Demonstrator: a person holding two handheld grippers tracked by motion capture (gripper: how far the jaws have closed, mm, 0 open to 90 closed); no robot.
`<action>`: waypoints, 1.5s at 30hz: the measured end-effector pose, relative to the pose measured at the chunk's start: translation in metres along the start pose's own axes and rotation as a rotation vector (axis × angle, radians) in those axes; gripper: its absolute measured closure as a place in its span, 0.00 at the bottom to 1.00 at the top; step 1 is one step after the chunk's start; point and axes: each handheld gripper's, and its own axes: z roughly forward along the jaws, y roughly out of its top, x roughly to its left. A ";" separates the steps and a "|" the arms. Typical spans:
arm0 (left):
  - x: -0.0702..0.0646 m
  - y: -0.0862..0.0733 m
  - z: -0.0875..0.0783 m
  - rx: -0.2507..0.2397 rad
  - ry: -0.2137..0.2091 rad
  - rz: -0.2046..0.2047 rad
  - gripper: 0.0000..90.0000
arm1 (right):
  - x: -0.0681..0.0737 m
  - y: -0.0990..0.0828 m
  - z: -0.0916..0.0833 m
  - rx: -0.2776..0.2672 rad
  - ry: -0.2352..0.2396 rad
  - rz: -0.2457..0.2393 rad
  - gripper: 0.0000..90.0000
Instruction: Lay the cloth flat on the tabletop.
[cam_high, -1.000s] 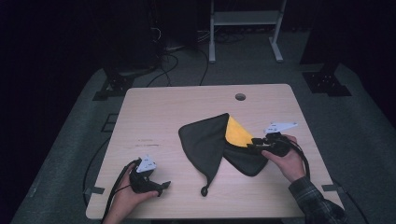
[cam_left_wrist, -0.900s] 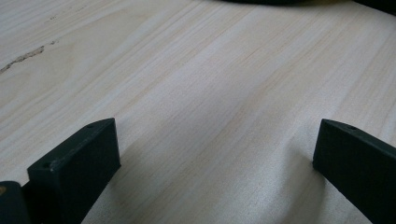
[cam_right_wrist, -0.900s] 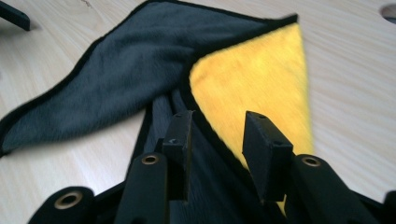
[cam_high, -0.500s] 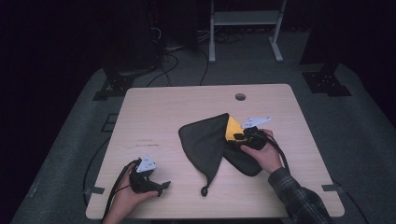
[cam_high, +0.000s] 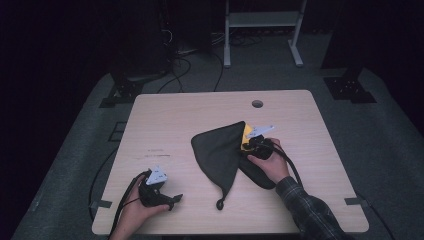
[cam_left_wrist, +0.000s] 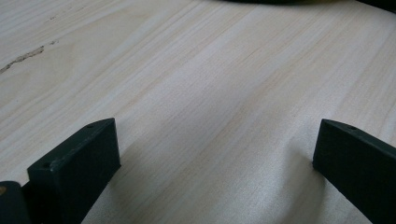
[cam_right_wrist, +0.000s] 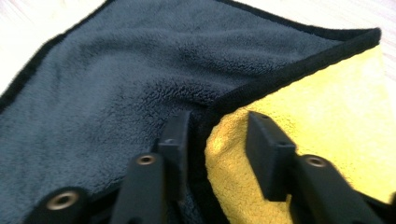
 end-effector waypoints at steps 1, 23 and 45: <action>0.000 0.000 0.000 0.000 0.000 0.000 0.00 | 0.000 -0.001 0.000 0.005 0.001 0.005 0.80; 0.018 0.053 0.001 -0.122 -0.037 -0.050 0.36 | -0.024 -0.010 -0.035 -0.035 0.056 0.102 0.95; 0.082 0.115 0.082 -0.085 0.069 -0.074 0.46 | -0.030 -0.013 -0.033 -0.036 0.087 0.109 0.95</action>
